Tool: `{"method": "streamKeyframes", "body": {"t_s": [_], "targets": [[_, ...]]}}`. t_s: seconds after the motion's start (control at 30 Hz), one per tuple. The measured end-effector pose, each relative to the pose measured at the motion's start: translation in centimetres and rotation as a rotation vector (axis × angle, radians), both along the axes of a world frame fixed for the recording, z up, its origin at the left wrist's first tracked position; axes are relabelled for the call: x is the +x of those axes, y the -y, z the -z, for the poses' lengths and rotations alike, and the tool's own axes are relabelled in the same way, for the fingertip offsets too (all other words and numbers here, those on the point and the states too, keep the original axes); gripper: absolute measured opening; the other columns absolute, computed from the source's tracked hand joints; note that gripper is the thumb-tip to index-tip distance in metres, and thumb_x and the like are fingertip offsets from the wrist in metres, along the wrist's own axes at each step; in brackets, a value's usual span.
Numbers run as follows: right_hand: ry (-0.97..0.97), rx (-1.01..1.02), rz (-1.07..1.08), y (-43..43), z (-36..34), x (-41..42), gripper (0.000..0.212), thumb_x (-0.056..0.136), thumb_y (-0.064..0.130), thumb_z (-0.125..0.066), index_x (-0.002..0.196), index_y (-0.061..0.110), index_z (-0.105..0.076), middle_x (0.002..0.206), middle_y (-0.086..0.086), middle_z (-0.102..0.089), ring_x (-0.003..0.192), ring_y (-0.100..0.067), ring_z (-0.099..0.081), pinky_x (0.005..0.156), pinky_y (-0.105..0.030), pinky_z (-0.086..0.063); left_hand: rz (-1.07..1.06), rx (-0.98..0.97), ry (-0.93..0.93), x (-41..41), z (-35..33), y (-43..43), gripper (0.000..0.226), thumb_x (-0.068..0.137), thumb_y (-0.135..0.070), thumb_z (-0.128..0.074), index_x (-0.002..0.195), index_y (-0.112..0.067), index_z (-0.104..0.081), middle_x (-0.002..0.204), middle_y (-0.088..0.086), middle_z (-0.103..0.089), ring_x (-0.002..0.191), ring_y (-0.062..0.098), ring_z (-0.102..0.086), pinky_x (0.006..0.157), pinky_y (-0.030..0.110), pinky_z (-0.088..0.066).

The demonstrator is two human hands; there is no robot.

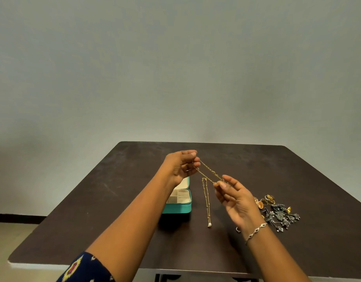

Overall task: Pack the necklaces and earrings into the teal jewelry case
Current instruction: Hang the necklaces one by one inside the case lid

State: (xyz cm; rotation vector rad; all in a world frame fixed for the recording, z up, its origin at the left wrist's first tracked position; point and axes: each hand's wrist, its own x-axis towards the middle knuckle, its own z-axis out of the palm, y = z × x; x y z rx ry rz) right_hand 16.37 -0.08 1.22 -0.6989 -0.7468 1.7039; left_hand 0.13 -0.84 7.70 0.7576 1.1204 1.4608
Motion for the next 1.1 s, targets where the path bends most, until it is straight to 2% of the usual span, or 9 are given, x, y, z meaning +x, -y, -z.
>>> {"method": "streamKeyframes", "body": {"t_s": [0.17, 0.23, 0.4, 0.57, 0.7, 0.83, 0.9, 1.0, 1.1], "targets": [[-0.066, -0.04, -0.001, -0.4, -1.5, 0.1, 0.022, 0.083, -0.01, -0.049, 0.093, 0.009, -0.056, 0.067, -0.006, -0.071, 0.061, -0.015, -0.069, 0.059, -0.025, -0.056, -0.045, -0.074, 0.185, -1.1, 1.8, 0.6, 0.011, 0.088, 0.001, -0.053, 0.084, -0.006, -0.061, 0.063, 0.007, -0.063, 0.059, 0.016, -0.059, 0.07, 0.032, -0.051], [-0.026, -0.02, 0.017, -0.7, -2.3, 0.0, 0.022, 0.084, -0.01, -0.049, 0.09, 0.01, -0.056, 0.065, -0.006, -0.071, 0.06, -0.015, -0.069, 0.057, -0.023, -0.056, -0.037, -0.087, 0.197, -1.2, 2.5, 0.8, 0.013, 0.088, 0.002, -0.051, 0.084, -0.006, -0.061, 0.06, 0.006, -0.064, 0.055, 0.015, -0.062, 0.067, 0.031, -0.053], [0.185, 0.111, 0.014, -1.4, -4.9, -1.8, 0.018, 0.081, -0.009, -0.055, 0.085, 0.008, -0.055, 0.064, -0.005, -0.07, 0.06, -0.015, -0.069, 0.058, -0.023, -0.056, -0.068, -0.073, 0.152, -2.4, 3.9, 0.8, 0.014, 0.088, 0.005, -0.051, 0.086, -0.006, -0.06, 0.07, 0.008, -0.066, 0.06, 0.016, -0.066, 0.068, 0.03, -0.053], [0.501, 0.33, -0.058, -2.8, -7.6, -4.0, 0.014, 0.079, -0.007, -0.06, 0.083, 0.006, -0.059, 0.076, -0.009, -0.067, 0.065, -0.015, -0.068, 0.067, -0.027, -0.054, -0.091, -0.026, 0.039, -4.0, 4.7, 0.4, 0.014, 0.086, 0.007, -0.052, 0.089, -0.005, -0.061, 0.068, 0.006, -0.07, 0.066, 0.018, -0.067, 0.067, 0.029, -0.054], [0.687, 0.464, -0.111, -4.2, -8.7, -5.7, 0.013, 0.079, -0.007, -0.061, 0.078, 0.006, -0.061, 0.075, -0.009, -0.067, 0.059, -0.01, -0.067, 0.06, -0.02, -0.054, -0.126, 0.011, -0.134, -5.3, 4.9, 0.1, 0.011, 0.087, 0.001, -0.054, 0.09, -0.006, -0.061, 0.084, 0.011, -0.067, 0.075, 0.019, -0.065, 0.065, 0.028, -0.054], [0.845, 0.549, -0.154, -5.2, -9.2, -7.1, 0.015, 0.08, -0.008, -0.06, 0.077, 0.006, -0.061, 0.074, -0.009, -0.066, 0.06, -0.012, -0.066, 0.055, -0.016, -0.052, -0.339, -0.029, -0.414, -7.7, 6.7, -0.9, 0.008, 0.087, -0.004, -0.058, 0.087, -0.011, -0.061, 0.088, 0.006, -0.064, 0.077, 0.015, -0.058, 0.059, 0.023, -0.046], [0.909, 0.588, -0.168, -5.7, -9.4, -7.6, 0.015, 0.08, -0.009, -0.059, 0.076, 0.006, -0.062, 0.073, -0.009, -0.066, 0.063, -0.014, -0.065, 0.052, -0.013, -0.051, -0.421, -0.105, -0.535, -9.0, 7.9, -1.8, 0.006, 0.086, -0.01, -0.06, 0.084, -0.016, -0.061, 0.091, 0.004, -0.064, 0.083, 0.015, -0.056, 0.066, 0.027, -0.047], [1.026, 0.649, -0.171, -6.5, -9.4, -8.4, 0.013, 0.08, -0.007, -0.06, 0.078, 0.005, -0.065, 0.074, -0.008, -0.067, 0.069, -0.015, -0.065, 0.058, -0.016, -0.05, -0.391, -0.222, -0.59, -9.9, 9.1, -3.1, 0.006, 0.086, -0.019, -0.061, 0.089, -0.015, -0.059, 0.097, 0.005, -0.062, 0.091, 0.019, -0.055, 0.083, 0.037, -0.05], [1.083, 0.7, -0.182, -7.1, -9.3, -9.3, 0.012, 0.08, -0.006, -0.062, 0.082, 0.004, -0.066, 0.075, -0.008, -0.067, 0.068, -0.013, -0.064, 0.063, -0.019, -0.052, -0.303, -0.301, -0.633, -10.1, 9.8, -4.3, 0.018, 0.085, -0.027, -0.061, 0.094, -0.011, -0.06, 0.097, 0.008, -0.063, 0.085, 0.02, -0.055, 0.079, 0.036, -0.049]]}}
